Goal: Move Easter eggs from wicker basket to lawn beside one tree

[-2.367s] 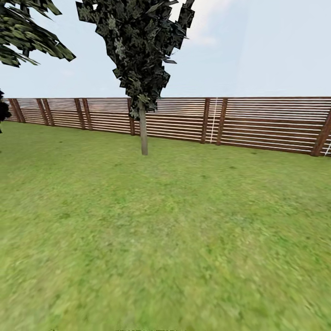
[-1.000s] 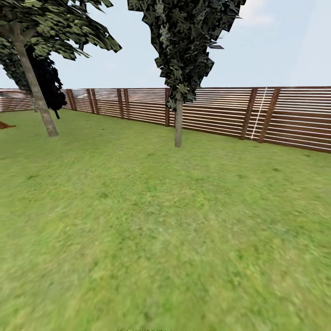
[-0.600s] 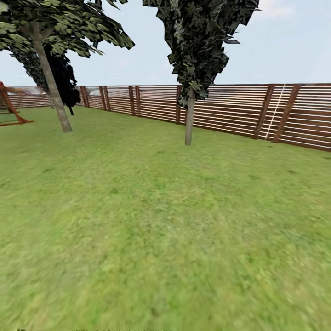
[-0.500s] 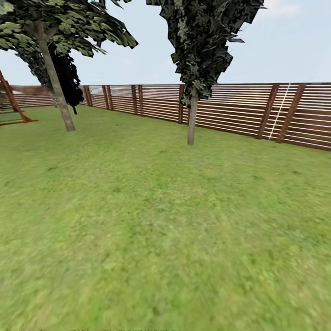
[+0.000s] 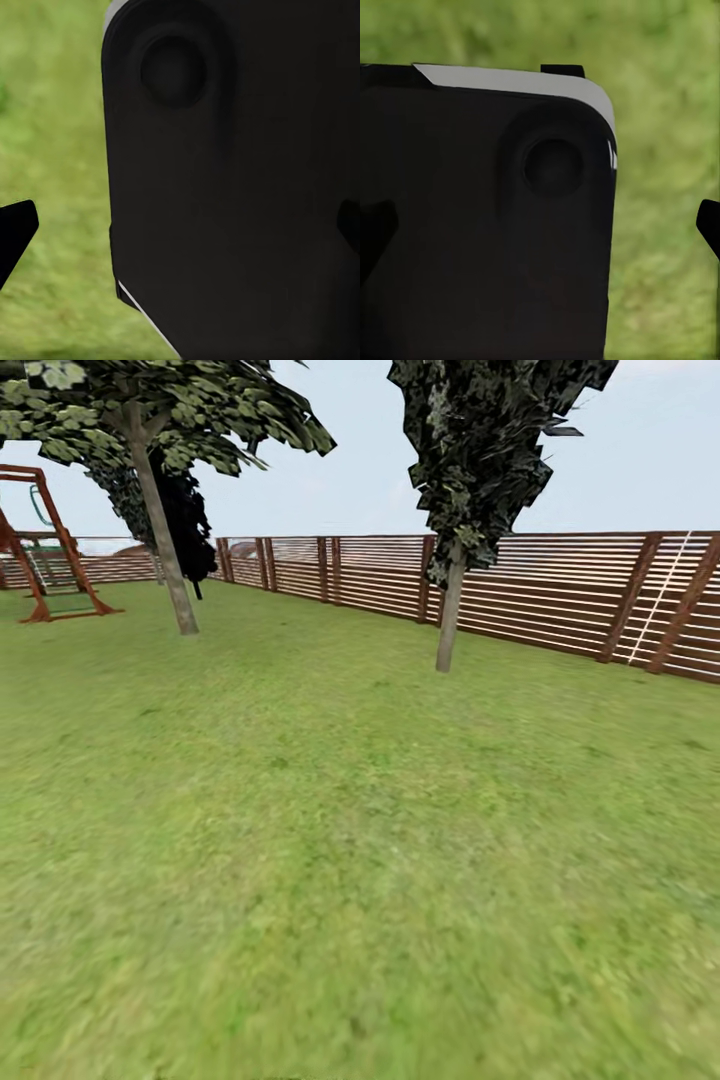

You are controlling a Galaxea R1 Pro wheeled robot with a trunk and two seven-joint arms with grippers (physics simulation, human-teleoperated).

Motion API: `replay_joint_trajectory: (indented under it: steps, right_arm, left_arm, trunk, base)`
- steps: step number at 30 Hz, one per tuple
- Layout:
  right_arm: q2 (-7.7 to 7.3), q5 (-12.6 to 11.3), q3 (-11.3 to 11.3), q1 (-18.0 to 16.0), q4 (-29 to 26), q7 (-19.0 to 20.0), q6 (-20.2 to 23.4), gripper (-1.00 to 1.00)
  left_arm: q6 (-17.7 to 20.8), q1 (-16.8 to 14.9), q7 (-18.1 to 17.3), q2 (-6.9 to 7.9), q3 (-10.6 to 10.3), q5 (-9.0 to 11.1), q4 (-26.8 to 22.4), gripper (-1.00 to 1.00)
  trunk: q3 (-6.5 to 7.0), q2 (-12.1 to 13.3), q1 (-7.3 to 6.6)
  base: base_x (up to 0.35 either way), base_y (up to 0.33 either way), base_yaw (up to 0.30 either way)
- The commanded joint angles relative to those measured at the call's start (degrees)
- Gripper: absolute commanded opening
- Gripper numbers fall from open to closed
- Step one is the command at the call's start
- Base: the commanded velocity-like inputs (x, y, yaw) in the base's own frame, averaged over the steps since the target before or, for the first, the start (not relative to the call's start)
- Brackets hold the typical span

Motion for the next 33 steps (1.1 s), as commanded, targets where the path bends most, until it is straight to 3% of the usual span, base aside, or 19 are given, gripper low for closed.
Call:
replay_joint_trajectory:
  steps: [1,33]
  right_arm:
    - [0.01,0.03,0.07,-0.03,0.05,-0.02,-0.18,1.0]
    - [-0.01,0.03,0.07,-0.03,0.09,-0.04,-0.18,1.0]
  left_arm:
    - [-0.09,0.01,-0.06,0.0,0.02,0.07,-0.04,1.0]
    - [-0.11,0.01,-0.06,0.0,0.07,0.07,-0.04,1.0]
  trunk:
    - [-0.12,-0.02,0.0]
    - [-2.52,-0.02,0.0]
  base:
    - [0.0,0.0,0.198]
    - [0.0,0.0,0.198]
